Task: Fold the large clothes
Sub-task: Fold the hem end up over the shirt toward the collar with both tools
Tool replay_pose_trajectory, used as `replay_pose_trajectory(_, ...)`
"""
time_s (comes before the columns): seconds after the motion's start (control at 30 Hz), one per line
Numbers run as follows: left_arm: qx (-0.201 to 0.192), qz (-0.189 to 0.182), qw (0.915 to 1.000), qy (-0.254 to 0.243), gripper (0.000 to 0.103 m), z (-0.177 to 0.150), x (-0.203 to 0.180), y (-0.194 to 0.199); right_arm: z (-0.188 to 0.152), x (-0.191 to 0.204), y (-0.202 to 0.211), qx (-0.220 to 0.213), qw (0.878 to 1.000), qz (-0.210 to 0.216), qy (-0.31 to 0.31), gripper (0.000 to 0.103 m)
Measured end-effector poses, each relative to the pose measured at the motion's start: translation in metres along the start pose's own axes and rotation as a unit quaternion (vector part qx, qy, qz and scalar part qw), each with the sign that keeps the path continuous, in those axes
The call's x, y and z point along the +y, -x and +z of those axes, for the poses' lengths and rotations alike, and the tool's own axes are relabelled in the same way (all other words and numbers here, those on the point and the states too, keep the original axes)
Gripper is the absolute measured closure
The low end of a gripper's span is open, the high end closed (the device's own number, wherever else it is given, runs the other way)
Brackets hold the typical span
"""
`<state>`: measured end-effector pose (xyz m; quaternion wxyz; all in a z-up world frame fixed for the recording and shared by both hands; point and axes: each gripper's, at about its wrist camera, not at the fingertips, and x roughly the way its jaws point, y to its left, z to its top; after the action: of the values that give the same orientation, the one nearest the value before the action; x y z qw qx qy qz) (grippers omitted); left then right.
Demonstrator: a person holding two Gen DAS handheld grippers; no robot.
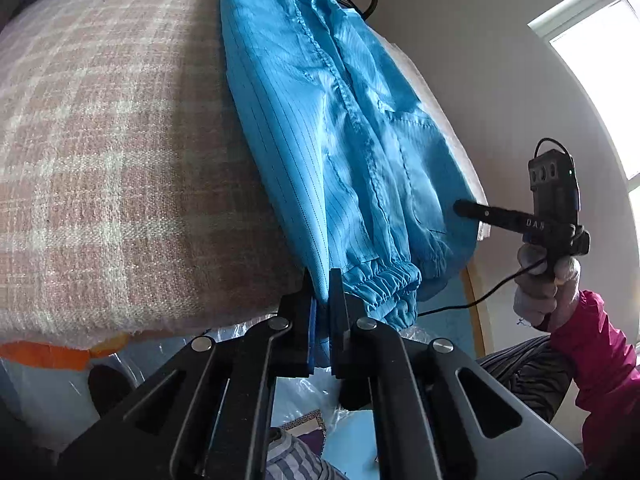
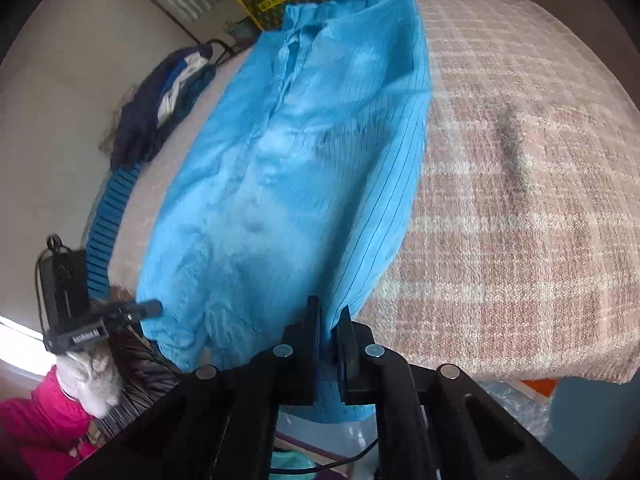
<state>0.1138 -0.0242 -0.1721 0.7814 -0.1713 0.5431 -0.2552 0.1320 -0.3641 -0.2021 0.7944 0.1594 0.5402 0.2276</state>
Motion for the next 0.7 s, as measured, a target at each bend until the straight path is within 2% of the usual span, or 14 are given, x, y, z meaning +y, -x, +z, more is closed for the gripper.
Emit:
replay_pose_trajectory(0.07, -0.003, 0.004, 0.9999, -0.01, 0.101, -0.001, 0.0, 0.005, 0.001, 0.0, 0.003, -0.001, 1.0, -0.005, 0.006, 0.095)
replay_pose_trajectory(0.1, 0.0, 0.005, 0.9999, -0.01, 0.101, -0.001, 0.001, 0.005, -0.001, -0.001, 0.002, 0.006, 1.0, -0.01, 0.008, 0.087)
replay_pose_trajectory(0.13, 0.006, 0.001, 1.0, -0.005, 0.101, 0.0, 0.004, 0.003, -0.004, -0.003, 0.0, 0.018, 1.0, -0.009, 0.004, 0.07)
replay_pose_trajectory(0.17, 0.01, -0.01, 0.9999, 0.004, 0.099, 0.001, 0.007, 0.001, -0.009, -0.007, -0.002, 0.028, 1.0, -0.007, -0.002, 0.065)
replay_pose_trajectory(0.2, 0.013, -0.013, 0.9998, 0.01, 0.093, 0.001, 0.011, 0.0, -0.014, -0.009, -0.003, 0.034, 0.999, -0.004, -0.004, 0.063)
replay_pose_trajectory(0.27, 0.022, -0.025, 0.9993, 0.017, 0.063, 0.002, 0.015, -0.004, -0.026, -0.016, -0.004, 0.052, 0.999, 0.0, -0.004, 0.06)
replay_pose_trajectory(0.3, 0.023, -0.03, 0.9991, 0.017, 0.058, 0.001, 0.014, -0.006, -0.031, -0.02, -0.005, 0.06, 0.998, 0.004, -0.007, 0.055)
replay_pose_trajectory(0.33, 0.026, -0.036, 0.9989, 0.017, 0.054, 0.001, 0.014, -0.009, -0.037, -0.025, -0.008, 0.068, 0.998, 0.014, -0.012, 0.054)
replay_pose_trajectory(0.47, 0.043, -0.053, 0.9972, 0.032, 0.054, 0.001, 0.015, -0.029, -0.046, -0.031, -0.02, 0.087, 0.996, 0.027, -0.015, 0.055)
replay_pose_trajectory(0.5, 0.047, -0.059, 0.9963, 0.041, 0.055, 0.002, 0.017, -0.033, -0.045, -0.028, -0.021, 0.088, 0.996, 0.03, -0.01, 0.058)
replay_pose_trajectory(0.57, 0.057, -0.075, 0.9941, 0.054, 0.079, 0.006, 0.019, -0.043, -0.042, -0.021, -0.025, 0.095, 0.995, 0.043, 0.003, 0.062)
replay_pose_trajectory(0.6, 0.059, -0.077, 0.9936, 0.057, 0.082, 0.007, 0.019, -0.044, -0.041, -0.018, -0.026, 0.097, 0.994, 0.048, 0.009, 0.068)
replay_pose_trajectory(0.63, 0.059, -0.081, 0.9933, 0.059, 0.09, 0.009, 0.018, -0.046, -0.04, -0.014, -0.027, 0.099, 0.994, 0.053, 0.016, 0.076)
replay_pose_trajectory(0.7, 0.055, -0.086, 0.9932, 0.055, 0.095, 0.011, 0.013, -0.042, -0.037, -0.005, -0.024, 0.09, 0.994, 0.052, 0.026, 0.09)
